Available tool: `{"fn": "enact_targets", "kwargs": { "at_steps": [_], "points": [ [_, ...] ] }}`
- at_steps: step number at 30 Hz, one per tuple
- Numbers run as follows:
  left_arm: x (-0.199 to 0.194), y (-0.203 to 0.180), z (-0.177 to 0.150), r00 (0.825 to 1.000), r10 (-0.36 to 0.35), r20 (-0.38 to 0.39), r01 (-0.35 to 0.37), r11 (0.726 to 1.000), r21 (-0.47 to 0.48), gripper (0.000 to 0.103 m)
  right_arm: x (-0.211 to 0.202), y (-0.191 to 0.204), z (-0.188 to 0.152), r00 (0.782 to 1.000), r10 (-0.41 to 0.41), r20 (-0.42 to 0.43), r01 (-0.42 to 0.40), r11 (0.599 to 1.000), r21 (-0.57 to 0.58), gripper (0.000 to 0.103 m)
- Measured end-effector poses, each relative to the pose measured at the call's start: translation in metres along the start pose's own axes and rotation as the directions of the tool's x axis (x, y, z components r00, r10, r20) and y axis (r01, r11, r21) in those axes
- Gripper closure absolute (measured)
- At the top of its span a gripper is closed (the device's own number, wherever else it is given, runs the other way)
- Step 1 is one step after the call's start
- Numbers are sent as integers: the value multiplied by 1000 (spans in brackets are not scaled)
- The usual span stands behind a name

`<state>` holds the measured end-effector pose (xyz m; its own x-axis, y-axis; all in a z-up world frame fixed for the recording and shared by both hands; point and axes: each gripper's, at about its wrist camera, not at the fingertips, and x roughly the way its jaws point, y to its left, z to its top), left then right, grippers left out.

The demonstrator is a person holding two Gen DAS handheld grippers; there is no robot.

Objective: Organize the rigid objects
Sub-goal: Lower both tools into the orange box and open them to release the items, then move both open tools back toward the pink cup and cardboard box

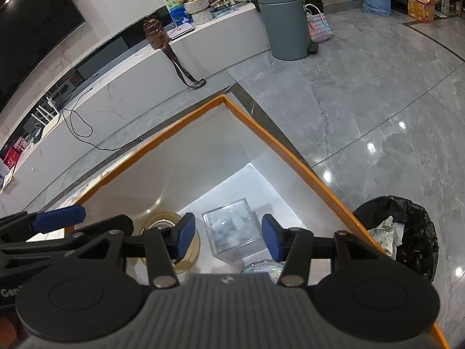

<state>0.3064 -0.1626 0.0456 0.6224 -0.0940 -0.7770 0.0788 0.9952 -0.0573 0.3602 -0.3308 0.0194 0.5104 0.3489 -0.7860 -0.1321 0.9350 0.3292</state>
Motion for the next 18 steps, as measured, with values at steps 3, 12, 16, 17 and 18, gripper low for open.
{"fn": "enact_targets", "kwargs": {
  "at_steps": [3, 12, 16, 17, 18],
  "points": [
    [-10, -1, 1, 1000, -5, 15, 5, 1000, 8, 12, -4, 4, -1, 1000, 5, 3, -5, 1000, -12, 52],
    [-39, -2, -4, 997, -19, 81, 18, 1000, 18, 12, -17, 13, -2, 1000, 14, 28, -13, 1000, -18, 51],
    [-48, 6, -10, 996, -11, 83, 10, 1000, 10, 12, -24, 25, -2, 998, 43, 53, -41, 998, -37, 51],
    [-50, 9, -12, 996, -5, 86, 4, 1000, 7, 12, -27, 28, -2, 996, 56, 63, -53, 998, -41, 51],
    [-52, 12, -13, 996, 1, 88, -1, 1000, 1, 12, -29, 31, -2, 995, 67, 72, -64, 997, -46, 51]
  ]
}}
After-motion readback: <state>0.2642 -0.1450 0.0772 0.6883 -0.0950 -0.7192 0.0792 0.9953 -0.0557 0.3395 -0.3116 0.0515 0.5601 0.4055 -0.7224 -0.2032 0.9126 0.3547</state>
